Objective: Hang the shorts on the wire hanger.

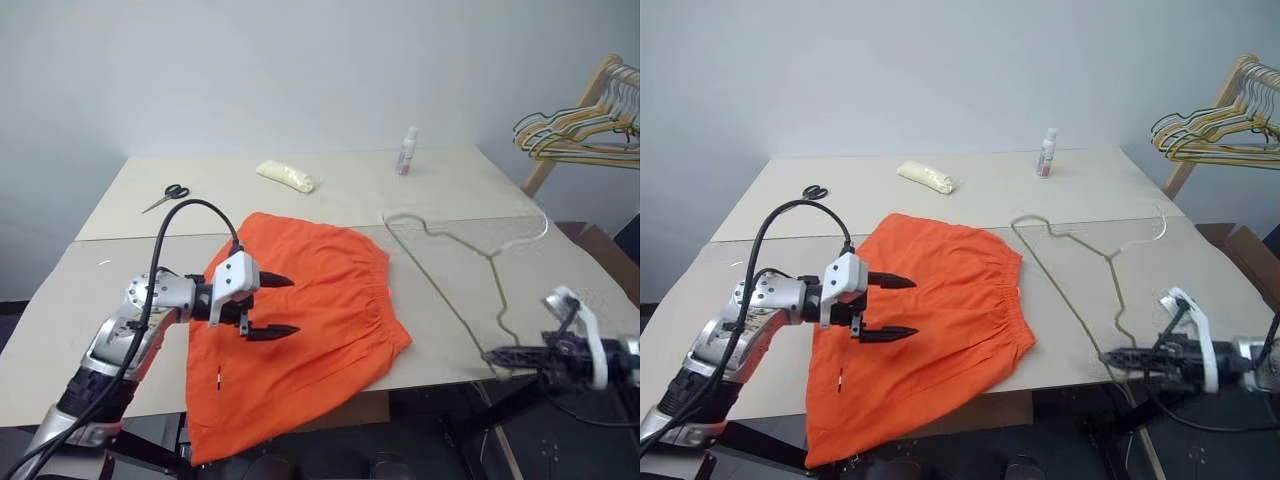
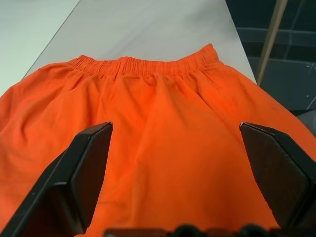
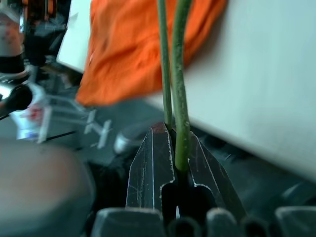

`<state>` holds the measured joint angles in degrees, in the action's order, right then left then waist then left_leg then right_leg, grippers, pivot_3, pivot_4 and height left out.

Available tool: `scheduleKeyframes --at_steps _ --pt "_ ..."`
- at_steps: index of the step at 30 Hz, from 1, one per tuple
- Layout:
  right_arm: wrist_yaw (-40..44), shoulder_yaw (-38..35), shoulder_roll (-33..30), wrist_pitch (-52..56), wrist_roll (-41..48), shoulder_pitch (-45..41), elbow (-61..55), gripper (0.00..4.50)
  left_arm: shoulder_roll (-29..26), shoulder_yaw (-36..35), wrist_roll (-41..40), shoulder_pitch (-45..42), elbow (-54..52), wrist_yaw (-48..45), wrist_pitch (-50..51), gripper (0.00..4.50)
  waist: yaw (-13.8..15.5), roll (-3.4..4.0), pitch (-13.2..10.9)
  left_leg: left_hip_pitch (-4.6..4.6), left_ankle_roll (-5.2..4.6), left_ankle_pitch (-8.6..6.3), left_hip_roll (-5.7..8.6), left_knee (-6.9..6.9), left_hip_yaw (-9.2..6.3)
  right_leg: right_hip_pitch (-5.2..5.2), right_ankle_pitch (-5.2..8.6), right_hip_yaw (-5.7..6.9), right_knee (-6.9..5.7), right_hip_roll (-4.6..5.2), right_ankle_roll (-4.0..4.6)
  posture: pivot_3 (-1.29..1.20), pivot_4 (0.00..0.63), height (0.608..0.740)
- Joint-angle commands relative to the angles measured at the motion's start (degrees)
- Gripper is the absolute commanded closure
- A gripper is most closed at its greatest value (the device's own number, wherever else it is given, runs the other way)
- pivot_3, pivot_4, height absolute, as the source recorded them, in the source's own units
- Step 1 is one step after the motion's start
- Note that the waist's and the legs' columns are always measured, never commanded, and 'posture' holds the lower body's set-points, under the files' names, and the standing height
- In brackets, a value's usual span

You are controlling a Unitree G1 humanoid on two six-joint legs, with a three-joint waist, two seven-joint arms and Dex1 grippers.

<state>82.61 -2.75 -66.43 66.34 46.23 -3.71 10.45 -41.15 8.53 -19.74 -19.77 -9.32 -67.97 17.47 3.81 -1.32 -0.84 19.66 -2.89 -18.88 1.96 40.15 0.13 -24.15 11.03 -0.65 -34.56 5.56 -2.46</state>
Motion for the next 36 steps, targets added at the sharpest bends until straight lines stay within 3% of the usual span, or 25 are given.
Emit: scheduleKeyframes --at_steps 1,5,11,36 --pt "5.82 4.55 -2.11 -1.85 -4.09 -2.37 6.47 4.50 -1.15 -0.69 -0.29 -0.08 -2.89 -0.98 -0.89 0.03 -0.12 0.03 0.00 0.00 -0.01 0.00 0.01 0.02 0.04 0.00 -0.01 -0.02 0.00 0.00 -0.01 0.09 0.000 0.740" --pt "8.77 10.32 -1.14 -4.48 -9.74 -5.91 13.12 4.50 -1.86 -0.90 -0.82 0.97 -4.80 -1.90 -0.78 0.03 -0.28 0.10 0.02 -0.02 -0.01 -0.01 0.02 0.08 0.09 -0.01 -0.02 -0.06 -0.03 -0.01 -0.04 0.10 0.000 0.740" --pt "9.89 13.06 0.52 -6.82 -12.34 -8.83 16.68 4.50 -1.95 -0.93 -1.03 1.08 -5.61 -1.46 0.44 0.03 0.07 0.12 0.01 -0.02 0.00 0.00 0.03 0.10 0.07 0.01 -0.03 -0.05 -0.04 -0.03 -0.04 0.11 0.000 0.740" --pt "9.89 18.25 2.26 -8.01 -9.38 -15.46 17.06 4.50 -1.41 -0.17 0.88 2.47 -6.02 1.39 -0.75 0.03 0.52 0.13 0.02 0.00 0.00 0.00 0.06 0.15 0.03 0.00 -0.04 -0.05 -0.08 0.00 -0.06 0.14 0.000 0.740"
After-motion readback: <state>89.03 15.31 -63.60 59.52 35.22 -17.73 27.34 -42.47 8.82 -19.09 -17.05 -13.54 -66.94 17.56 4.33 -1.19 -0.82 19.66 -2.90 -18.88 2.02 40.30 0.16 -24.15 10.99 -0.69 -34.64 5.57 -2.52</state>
